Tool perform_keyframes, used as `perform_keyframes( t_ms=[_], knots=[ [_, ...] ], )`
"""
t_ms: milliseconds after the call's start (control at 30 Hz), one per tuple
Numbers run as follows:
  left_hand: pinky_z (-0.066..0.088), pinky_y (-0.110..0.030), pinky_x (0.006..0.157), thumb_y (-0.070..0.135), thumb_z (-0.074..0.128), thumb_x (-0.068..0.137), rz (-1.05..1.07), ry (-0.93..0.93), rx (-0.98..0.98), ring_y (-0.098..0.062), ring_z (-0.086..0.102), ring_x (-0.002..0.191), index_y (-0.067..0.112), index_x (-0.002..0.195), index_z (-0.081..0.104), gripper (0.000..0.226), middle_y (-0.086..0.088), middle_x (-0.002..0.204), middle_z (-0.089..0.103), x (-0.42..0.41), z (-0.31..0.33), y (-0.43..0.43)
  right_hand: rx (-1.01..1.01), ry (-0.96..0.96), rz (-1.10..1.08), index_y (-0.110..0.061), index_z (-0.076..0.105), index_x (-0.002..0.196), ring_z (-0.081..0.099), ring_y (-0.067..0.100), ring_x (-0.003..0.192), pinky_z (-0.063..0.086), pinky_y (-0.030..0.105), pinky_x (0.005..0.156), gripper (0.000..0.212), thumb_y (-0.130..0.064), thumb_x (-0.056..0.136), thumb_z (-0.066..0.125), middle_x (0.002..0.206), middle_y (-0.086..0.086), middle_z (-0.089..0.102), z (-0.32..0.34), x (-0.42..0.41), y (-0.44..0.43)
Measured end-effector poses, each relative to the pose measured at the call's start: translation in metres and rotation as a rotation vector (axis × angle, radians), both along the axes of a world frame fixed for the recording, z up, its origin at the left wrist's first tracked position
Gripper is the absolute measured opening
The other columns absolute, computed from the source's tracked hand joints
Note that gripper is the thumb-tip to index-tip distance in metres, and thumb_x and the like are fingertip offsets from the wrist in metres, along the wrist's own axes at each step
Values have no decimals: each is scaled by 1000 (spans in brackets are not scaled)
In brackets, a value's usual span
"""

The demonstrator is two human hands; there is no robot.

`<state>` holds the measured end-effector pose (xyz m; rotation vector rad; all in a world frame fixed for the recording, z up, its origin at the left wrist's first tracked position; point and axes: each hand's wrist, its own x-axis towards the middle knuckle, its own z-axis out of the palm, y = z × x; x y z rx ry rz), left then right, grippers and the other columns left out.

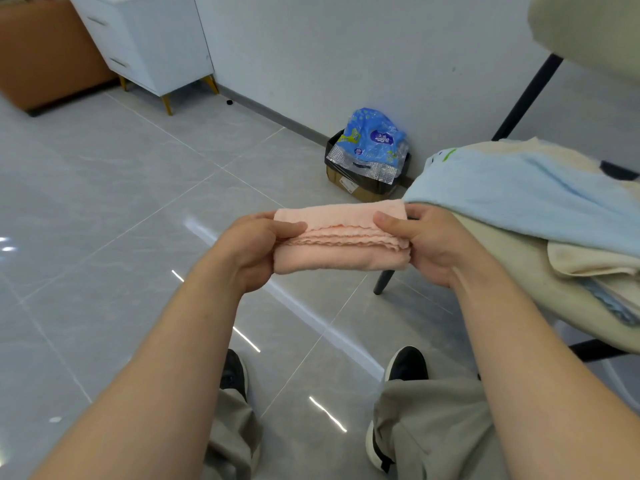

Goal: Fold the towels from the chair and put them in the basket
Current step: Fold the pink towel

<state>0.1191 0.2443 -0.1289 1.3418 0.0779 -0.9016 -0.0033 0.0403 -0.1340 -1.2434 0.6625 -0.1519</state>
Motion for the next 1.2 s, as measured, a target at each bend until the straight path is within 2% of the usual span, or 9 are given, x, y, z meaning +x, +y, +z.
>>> perform_keyframes(
  t_ms=[133, 267, 367, 433, 533, 700, 900, 1000, 1200],
  knots=[
    [63, -35, 73, -3, 64, 88, 23, 122, -74, -28, 71, 93, -8, 118, 63, 31, -20, 114, 71, -2, 3, -1, 131, -11, -18, 6, 67, 110, 74, 24, 82, 60, 31, 66, 27, -8, 88, 69, 99, 18, 75, -3, 0, -4],
    [62, -36, 79, 4, 65, 91, 16, 147, -61, -26, 71, 97, -5, 117, 64, 28, -16, 110, 73, -6, 2, -6, -143, 49, -3, -8, 66, 115, 73, 22, 90, 61, 36, 70, 24, -26, 100, 61, 105, 9, 75, -10, 4, -2],
    [61, -35, 81, 11, 61, 96, 0, 114, -47, -26, 71, 104, 0, 120, 64, 27, -14, 112, 73, -10, 0, -12, -348, 52, 9, -13, 62, 108, 67, 22, 63, 47, 30, 47, 26, -38, 102, 55, 83, 3, 71, -10, 5, 3],
    [63, -36, 75, 14, 60, 97, 61, 66, -24, -26, 73, 95, 4, 118, 63, 24, -11, 107, 75, -12, -2, -15, -444, 31, 7, -12, 57, 103, 58, 20, 47, 37, 26, 40, 28, -39, 102, 53, 67, 1, 64, -10, 6, 7],
    [54, -27, 49, 25, 57, 100, 122, -163, 123, -19, 66, 69, 11, 116, 61, 21, -8, 96, 70, -15, -6, -18, -478, 44, -36, -14, 57, 102, 51, 13, 43, 38, 24, 40, 27, -41, 101, 55, 71, -2, 60, -10, 8, 10],
    [32, -20, 38, 27, 54, 102, 97, -327, 174, -11, 46, 40, 9, 106, 57, 18, -5, 73, 56, -13, -8, -17, -406, 62, -105, -19, 56, 89, 42, 5, 42, 33, 19, 37, 22, -38, 99, 59, 74, -3, 51, -5, 10, 10],
    [30, -19, 36, 24, 57, 101, 56, -229, 154, -11, 45, 40, 8, 96, 58, 17, -4, 64, 55, -6, -8, -20, -342, 118, -96, -12, 62, 103, 49, 10, 40, 37, 22, 39, 27, -39, 100, 59, 73, 1, 60, -17, 11, 3],
    [36, -22, 38, 24, 60, 100, 9, -187, 133, -13, 49, 45, 5, 98, 60, 19, -3, 62, 61, 0, -23, -14, -196, 137, -32, -12, 67, 103, 62, 11, 58, 47, 26, 48, 24, -35, 100, 59, 79, 0, 70, -40, 9, -3],
    [44, -24, 48, 14, 57, 101, -110, -64, 155, -16, 55, 55, 2, 109, 61, 15, -6, 71, 64, 21, -80, -3, 110, 231, 50, -4, 69, 105, 71, 16, 79, 55, 28, 62, 18, -17, 102, 56, 97, 10, 75, -92, 21, -12]
  ],
)
